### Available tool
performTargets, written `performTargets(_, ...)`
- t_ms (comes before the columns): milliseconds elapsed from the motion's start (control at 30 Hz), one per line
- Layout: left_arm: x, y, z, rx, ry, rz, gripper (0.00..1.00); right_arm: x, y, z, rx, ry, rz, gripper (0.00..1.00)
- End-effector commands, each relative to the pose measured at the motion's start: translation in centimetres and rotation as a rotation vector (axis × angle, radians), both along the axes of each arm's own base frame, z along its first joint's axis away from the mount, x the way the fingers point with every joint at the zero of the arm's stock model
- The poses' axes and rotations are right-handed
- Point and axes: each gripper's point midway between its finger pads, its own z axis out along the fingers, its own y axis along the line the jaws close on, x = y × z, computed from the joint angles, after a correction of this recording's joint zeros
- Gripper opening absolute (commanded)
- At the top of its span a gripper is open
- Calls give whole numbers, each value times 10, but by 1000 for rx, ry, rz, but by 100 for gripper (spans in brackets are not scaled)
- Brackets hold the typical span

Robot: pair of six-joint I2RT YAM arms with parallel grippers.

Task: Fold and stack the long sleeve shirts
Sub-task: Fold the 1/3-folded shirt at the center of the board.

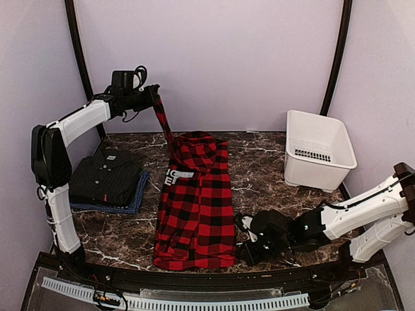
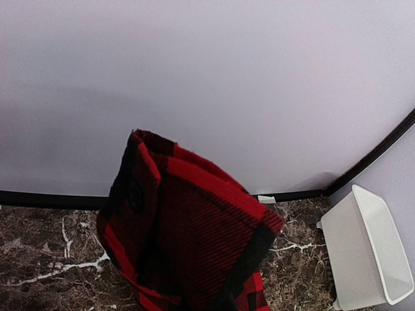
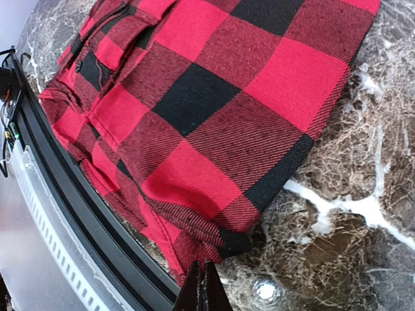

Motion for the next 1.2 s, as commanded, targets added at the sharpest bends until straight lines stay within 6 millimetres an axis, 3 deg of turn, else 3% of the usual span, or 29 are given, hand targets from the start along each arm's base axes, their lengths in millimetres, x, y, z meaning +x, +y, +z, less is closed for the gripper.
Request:
performTargets(0,4,2,18,-22,-33,1,0,3,-1,14,12,-33,-35,3)
performTargets(200,5,-2,16,-36,-27,-11,0,22,-2,23,12,-100,-96,39)
performTargets(267,6,-1,15,-38,-25,-10,0,29,2,23,20,-90,-121,43)
performTargets(467,7,-2,12,-44,-17,-10,0,47,8,12,-45,-47,-199,43)
performTargets(533,7,-3,9,-46,-10,-16,0,46,6,1,-97,-25,-208,37)
performTargets(667,8,-5,5,-56,-2,-19,0,31,8,-12,-134,19,-178,26)
performTargets(1100,12,-8,-2,-69,6,-25,0,-16,9,-13,-113,96,-23,29)
performTargets(1167,13,-9,-3,-73,9,-27,0,-20,10,-15,-111,109,-9,26)
